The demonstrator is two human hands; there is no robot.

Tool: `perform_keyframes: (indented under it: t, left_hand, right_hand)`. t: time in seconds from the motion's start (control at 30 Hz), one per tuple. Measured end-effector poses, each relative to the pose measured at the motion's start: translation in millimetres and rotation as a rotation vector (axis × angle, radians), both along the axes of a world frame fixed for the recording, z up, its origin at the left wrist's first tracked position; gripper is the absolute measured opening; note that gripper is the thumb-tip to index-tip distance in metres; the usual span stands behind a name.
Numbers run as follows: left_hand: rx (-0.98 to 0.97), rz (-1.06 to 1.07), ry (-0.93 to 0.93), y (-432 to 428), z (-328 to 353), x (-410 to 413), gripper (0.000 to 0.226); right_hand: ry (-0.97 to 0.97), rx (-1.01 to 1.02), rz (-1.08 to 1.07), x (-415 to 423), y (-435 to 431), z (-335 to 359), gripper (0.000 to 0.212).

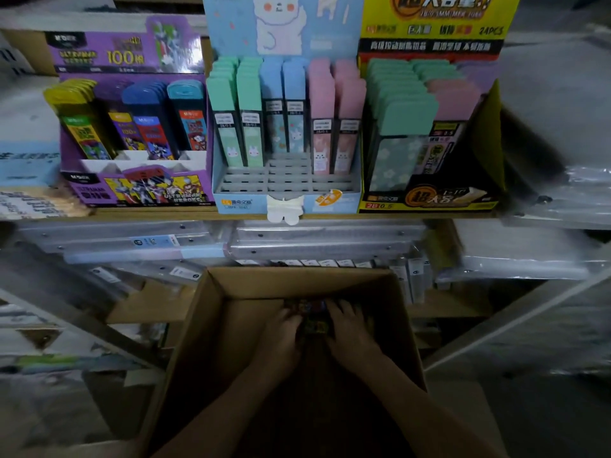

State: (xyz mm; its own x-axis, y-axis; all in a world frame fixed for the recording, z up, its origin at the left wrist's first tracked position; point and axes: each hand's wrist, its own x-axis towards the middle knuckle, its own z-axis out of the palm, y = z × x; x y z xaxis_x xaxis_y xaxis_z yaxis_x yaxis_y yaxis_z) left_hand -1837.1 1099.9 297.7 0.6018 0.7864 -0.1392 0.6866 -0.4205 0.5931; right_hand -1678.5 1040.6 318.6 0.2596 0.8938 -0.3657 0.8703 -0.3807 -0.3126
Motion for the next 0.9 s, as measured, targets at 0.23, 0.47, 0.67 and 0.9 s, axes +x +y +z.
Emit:
perform_keyframes:
  t: [0.23,0.47,0.67,0.9]
  left_hand:
    - [-0.137,0.063,0.016,-9,-3,-13,0.049]
    - [-0.175,0.212,0.022,6,10,-3,0.054]
    - [-0.190,0.234,0.037,5,6,12,0.049]
    - [-0.237,0.341,0.104,4,-2,12,0.038]
  right_hand:
    - [-0.071,0.008,0.012,-4,-8,2,0.055]
    - [0.015,-0.025,0.022,-1,-8,4,0.071]
    - [-0.080,-0.036,0.142,-2,-9,1,0.043]
    - [-0.003,0.054,0.158,0,-13,2,0.039]
